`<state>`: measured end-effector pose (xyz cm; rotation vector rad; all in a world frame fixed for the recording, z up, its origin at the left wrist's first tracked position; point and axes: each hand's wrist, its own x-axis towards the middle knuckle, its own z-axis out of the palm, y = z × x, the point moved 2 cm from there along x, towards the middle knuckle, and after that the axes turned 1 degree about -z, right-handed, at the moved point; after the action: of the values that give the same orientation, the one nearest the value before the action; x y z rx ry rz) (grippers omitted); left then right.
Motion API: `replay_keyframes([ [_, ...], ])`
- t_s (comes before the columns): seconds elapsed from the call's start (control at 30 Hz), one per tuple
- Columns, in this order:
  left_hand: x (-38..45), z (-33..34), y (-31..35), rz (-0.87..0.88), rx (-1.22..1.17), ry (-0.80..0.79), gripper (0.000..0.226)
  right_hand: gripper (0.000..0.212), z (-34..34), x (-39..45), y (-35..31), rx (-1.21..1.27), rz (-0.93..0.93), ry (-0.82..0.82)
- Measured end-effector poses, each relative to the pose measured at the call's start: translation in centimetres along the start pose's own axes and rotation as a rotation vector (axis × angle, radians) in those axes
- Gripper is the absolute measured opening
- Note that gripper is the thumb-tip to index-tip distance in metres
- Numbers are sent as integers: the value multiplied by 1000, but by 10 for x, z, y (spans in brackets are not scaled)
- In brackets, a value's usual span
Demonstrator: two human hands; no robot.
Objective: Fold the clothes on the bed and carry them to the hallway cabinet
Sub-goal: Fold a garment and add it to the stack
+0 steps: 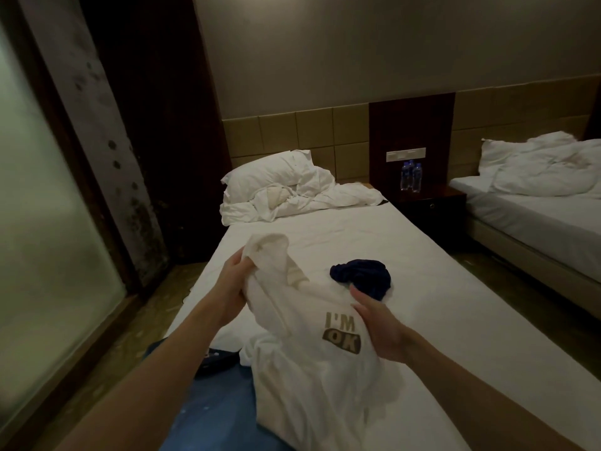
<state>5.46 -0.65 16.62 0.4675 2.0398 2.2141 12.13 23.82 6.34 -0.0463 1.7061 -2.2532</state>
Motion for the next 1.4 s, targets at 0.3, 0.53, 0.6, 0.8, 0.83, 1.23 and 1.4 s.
replay_keyframes([
  [0.3,1,-12,6,31,121,49,38,58,-8,2,7,-394,192,21],
  [0.53,0,-23,-5,57,449,110,14,23,-36,-8,-34,-388,-168,403],
  [0.6,-1,-21,-3,38,541,108,47,39,-42,-14,-49,-294,-260,492],
  [0.8,-4,-12,1,-120,578,-74,66,18,-41,-33,-86,-231,-344,546],
  [0.83,-6,-10,2,-133,594,-102,63,14,-40,-35,-90,-287,-335,552],
  [1.23,-37,7,24,5,488,-80,28,24,-48,-62,-113,-1001,-414,786],
  [1.4,-40,12,39,128,459,65,38,13,-38,-88,-129,-915,-578,801],
])
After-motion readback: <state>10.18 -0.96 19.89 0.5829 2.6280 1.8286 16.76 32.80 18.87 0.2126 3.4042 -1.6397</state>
